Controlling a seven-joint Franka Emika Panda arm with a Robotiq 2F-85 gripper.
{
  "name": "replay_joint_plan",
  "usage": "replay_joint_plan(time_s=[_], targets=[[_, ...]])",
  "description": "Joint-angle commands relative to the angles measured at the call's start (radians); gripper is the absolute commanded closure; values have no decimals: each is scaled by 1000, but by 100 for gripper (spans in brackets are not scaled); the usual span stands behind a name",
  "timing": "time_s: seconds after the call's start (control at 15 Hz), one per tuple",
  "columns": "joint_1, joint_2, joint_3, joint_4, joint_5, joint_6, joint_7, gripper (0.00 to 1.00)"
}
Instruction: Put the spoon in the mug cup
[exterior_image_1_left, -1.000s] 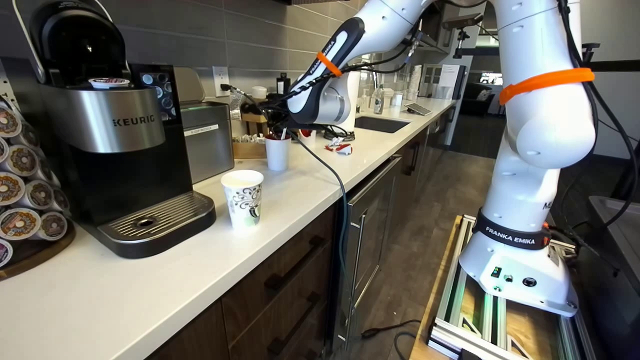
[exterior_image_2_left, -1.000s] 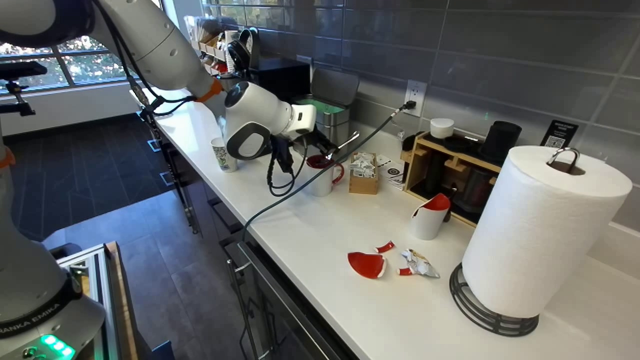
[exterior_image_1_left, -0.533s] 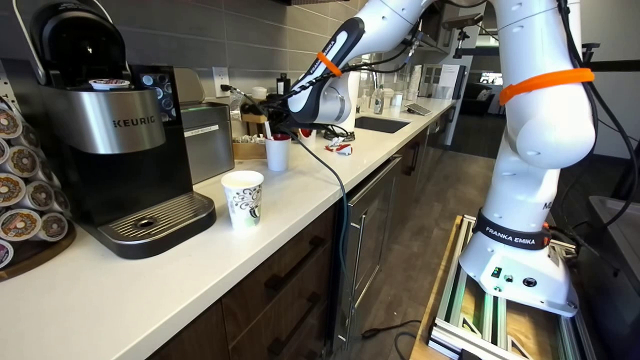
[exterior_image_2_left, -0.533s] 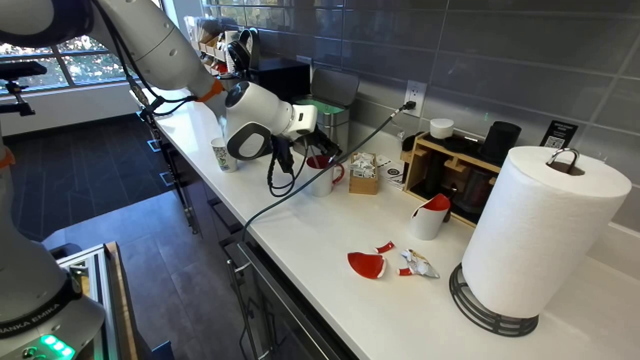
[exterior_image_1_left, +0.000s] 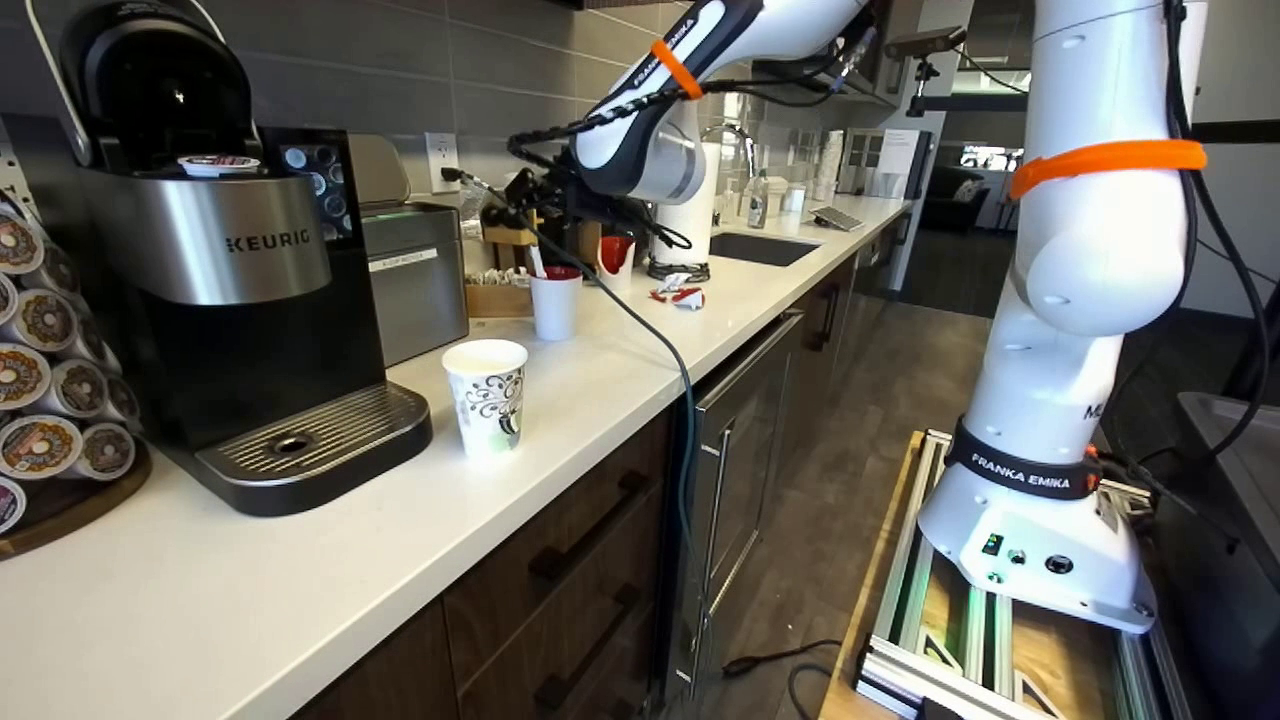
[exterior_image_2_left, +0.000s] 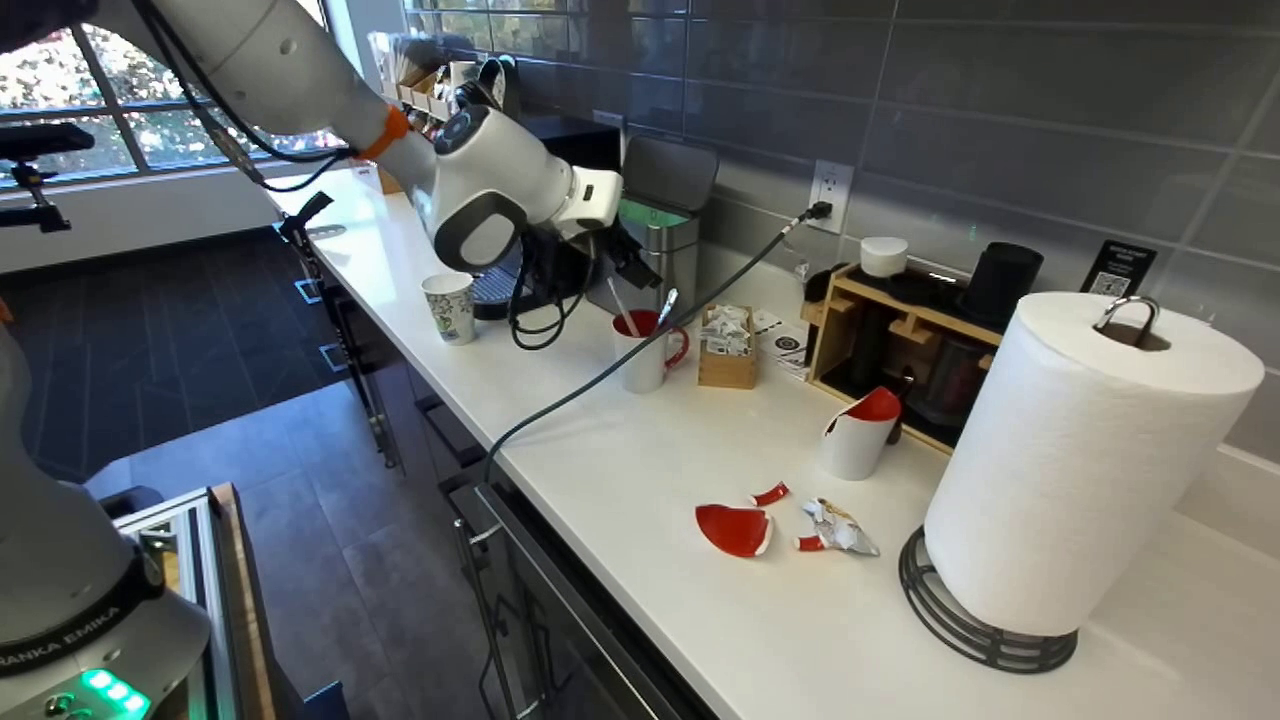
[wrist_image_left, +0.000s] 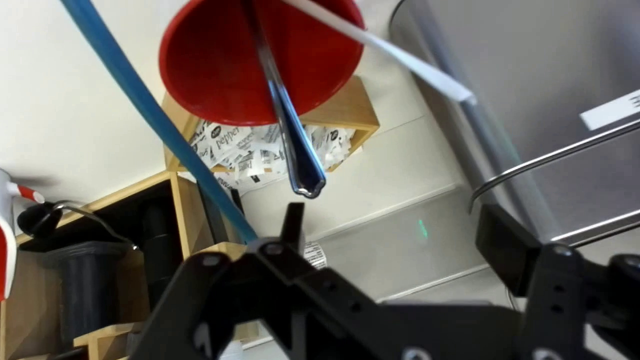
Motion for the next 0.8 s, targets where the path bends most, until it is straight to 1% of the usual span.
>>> replay_joint_plan(time_s=[0.0, 0.13, 0.2, 0.27, 0.4, 0.53, 0.73], targets=[[40, -203, -110, -116, -73, -279, 1, 0], [9, -275, -112, -122, -195, -447, 26, 0], [8, -302, -105, -120, -194, -522, -18, 0], [13, -330, -96, -123, -156, -588, -80, 0], [45, -379, -105, -133, -77, -683, -214, 0], [82, -422, -126, -139, 11, -769, -353, 0], [106, -454, -170, -121, 98, -923, -547, 0]])
